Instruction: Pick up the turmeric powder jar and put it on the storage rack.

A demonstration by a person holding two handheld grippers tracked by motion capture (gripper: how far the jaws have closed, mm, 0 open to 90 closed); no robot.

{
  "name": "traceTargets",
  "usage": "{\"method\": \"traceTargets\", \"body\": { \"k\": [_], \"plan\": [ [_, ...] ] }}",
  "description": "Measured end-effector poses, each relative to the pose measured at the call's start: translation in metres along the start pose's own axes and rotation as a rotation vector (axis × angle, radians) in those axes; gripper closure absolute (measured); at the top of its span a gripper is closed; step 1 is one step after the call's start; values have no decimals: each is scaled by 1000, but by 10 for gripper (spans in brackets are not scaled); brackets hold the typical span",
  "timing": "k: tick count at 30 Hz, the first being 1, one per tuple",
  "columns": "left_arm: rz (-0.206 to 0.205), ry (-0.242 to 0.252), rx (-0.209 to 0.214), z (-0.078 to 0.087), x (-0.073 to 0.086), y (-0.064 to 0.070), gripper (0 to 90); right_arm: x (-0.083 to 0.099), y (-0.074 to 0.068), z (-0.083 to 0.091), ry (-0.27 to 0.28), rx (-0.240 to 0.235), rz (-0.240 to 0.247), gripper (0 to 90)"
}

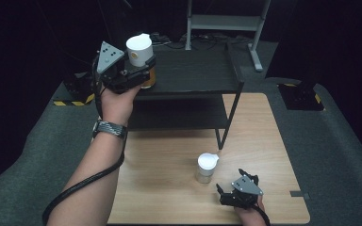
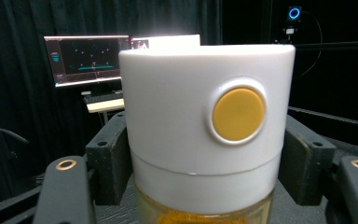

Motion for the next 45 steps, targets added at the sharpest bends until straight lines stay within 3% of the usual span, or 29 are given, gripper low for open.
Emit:
{"method": "traceTargets", "body": {
  "k": [13, 21, 27, 45],
  "plan": [
    [16, -7, -6, 0, 0, -1, 280, 0, 0, 0, 0, -1, 0, 3],
    [25, -6, -29, 2, -1, 3, 150, 0, 0, 0, -1, 0, 1, 3],
    [25, -9, -38, 7, -1, 4, 5, 0, 0, 0, 0, 0, 2, 3],
    [12, 13, -34, 30, 10, 14, 4, 0, -1, 0, -2, 6, 13, 3]
  ]
}}
Point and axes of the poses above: each handheld gripper's, and its own axes: z roughly backward along the jaws, x roughly out of its underside, y roughly to its right, the point moved 8 cm from there along -z, roughly forward along the jaws, and after that the axes turned 11 degrees about -y, right-handed, at the moved point
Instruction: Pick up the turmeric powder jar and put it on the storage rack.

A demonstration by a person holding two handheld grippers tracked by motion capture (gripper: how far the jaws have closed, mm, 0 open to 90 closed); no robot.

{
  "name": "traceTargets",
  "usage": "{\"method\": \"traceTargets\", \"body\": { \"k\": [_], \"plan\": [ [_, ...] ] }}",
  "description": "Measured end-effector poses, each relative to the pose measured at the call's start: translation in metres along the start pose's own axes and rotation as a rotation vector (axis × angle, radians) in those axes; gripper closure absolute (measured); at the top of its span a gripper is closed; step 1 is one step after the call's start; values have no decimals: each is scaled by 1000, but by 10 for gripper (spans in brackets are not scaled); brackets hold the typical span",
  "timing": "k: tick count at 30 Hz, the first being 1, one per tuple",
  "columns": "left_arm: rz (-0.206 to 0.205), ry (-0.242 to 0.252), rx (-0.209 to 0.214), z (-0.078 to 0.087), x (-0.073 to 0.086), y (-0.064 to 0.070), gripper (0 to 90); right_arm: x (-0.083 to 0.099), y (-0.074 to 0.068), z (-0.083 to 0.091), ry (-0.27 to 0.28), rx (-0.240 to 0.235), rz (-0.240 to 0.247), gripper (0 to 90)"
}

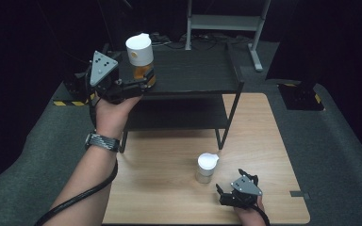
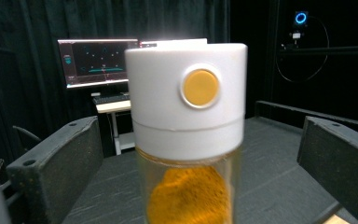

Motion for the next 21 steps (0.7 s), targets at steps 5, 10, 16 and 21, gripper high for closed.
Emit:
{"method": "traceTargets", "body": {
  "k": [5, 10, 16, 21],
  "plan": [
    [-7, 6, 0, 6, 4, 1, 4, 0, 0, 0, -1, 0, 1, 3],
    [-12, 9, 1, 14, 11, 2, 4, 0, 0, 0, -3, 0, 2, 3],
    [-29, 13, 4, 23, 21, 4, 4, -1, -1, 0, -6, 2, 5, 3],
    [-30, 7, 9, 32, 30, 4, 4, -1, -1, 0, -6, 3, 6, 3]
  ]
}}
Point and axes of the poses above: each handheld gripper's, and its own axes: z roughly backward along the jaws, x roughly out of its underside, y roughly to its right, the point moved 8 cm from there along -z, roughly forward along the jaws, and after that the axes turned 11 degrees about -y, right-handed, at the moved point
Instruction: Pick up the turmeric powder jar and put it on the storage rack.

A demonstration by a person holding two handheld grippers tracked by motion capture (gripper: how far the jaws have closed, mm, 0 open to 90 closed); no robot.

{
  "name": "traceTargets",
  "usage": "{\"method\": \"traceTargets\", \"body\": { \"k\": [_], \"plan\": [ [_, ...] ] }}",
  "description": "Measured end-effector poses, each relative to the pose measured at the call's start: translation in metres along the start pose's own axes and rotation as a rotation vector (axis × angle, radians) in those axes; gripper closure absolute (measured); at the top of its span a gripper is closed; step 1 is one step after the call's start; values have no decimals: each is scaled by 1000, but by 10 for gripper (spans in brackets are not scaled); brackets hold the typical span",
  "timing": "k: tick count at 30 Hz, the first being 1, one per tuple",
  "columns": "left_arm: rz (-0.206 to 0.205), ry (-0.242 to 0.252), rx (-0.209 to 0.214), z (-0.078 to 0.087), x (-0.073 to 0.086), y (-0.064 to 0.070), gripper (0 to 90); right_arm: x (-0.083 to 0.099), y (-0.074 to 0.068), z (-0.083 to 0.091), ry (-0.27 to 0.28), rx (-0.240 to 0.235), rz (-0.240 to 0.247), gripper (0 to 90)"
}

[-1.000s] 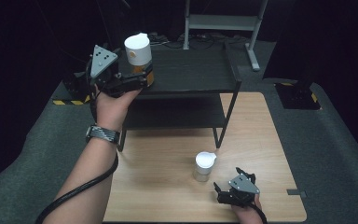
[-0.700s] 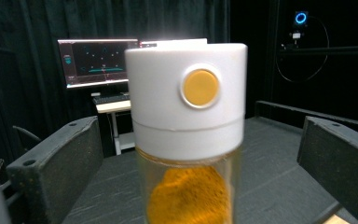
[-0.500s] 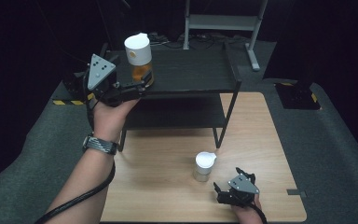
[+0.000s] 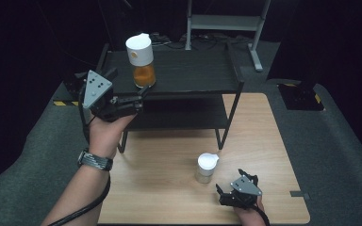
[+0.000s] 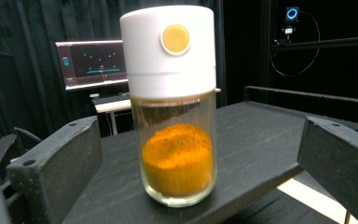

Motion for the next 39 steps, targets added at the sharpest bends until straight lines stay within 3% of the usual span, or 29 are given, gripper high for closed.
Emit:
{"method": "traceTargets", "body": {
  "k": [4, 12, 39],
  "plan": [
    [-12, -13, -4, 7, 7, 2, 4, 0, 0, 0, 1, -1, -2, 3],
    [1, -45, 7, 16, 25, 6, 4, 0, 0, 0, -1, 2, 5, 3],
    [9, -133, 42, 38, 109, 19, 4, -1, -2, 0, -4, 4, 12, 3]
  ]
}}
Point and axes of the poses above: each handheld gripper's, and its own axes: z roughly backward along the jaws, x roughly out of its underside, y roughly to its right, the point moved 8 cm from there along -z, roughly forward along the jaws, and after that the axes turned 11 degrees about -y, right-handed, at the moved point
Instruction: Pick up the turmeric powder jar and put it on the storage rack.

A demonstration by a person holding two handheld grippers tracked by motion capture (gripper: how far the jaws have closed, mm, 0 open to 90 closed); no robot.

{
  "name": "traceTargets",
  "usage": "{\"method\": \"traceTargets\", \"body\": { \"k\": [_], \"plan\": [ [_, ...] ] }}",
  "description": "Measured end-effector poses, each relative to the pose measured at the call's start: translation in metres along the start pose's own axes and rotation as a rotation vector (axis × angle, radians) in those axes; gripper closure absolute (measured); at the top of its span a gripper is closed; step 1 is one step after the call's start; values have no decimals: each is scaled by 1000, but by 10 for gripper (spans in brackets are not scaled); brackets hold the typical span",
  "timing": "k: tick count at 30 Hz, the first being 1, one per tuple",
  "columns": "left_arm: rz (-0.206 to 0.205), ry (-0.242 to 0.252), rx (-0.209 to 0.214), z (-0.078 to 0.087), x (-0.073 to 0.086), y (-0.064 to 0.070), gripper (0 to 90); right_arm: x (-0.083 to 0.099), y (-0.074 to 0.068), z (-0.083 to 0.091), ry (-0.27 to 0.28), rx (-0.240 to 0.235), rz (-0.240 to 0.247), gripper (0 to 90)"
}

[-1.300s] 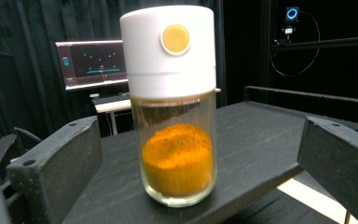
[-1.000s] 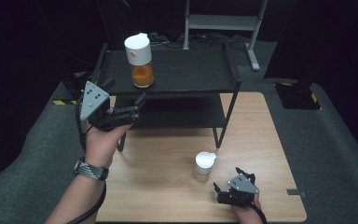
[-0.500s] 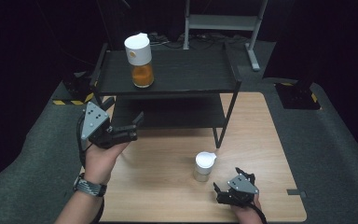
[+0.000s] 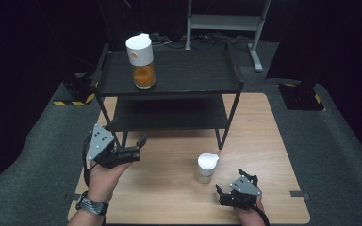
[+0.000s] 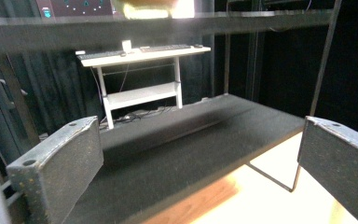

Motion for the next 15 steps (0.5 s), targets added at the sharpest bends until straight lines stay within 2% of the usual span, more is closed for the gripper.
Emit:
{"method": "traceTargets", "body": {
  "k": [7, 10, 15],
  "plan": [
    [12, -25, 21, 2, 26, 4, 4, 0, 0, 0, 0, 1, 2, 3],
    [4, -36, 20, 2, 36, 7, 4, 0, -1, 0, -1, 2, 8, 3],
    [-2, -80, 27, -2, 59, 12, 4, 0, -1, 0, -1, 4, 14, 3]
  ]
}}
Point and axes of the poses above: each handheld gripper's, and its own axes: z roughly backward along the jaws, x roughly out of its underside, y roughly to its right, the point moved 8 cm from there along -z, roughly forward along the jaws, and after that the axes turned 11 degrees about -y, right-handed, at the moved point
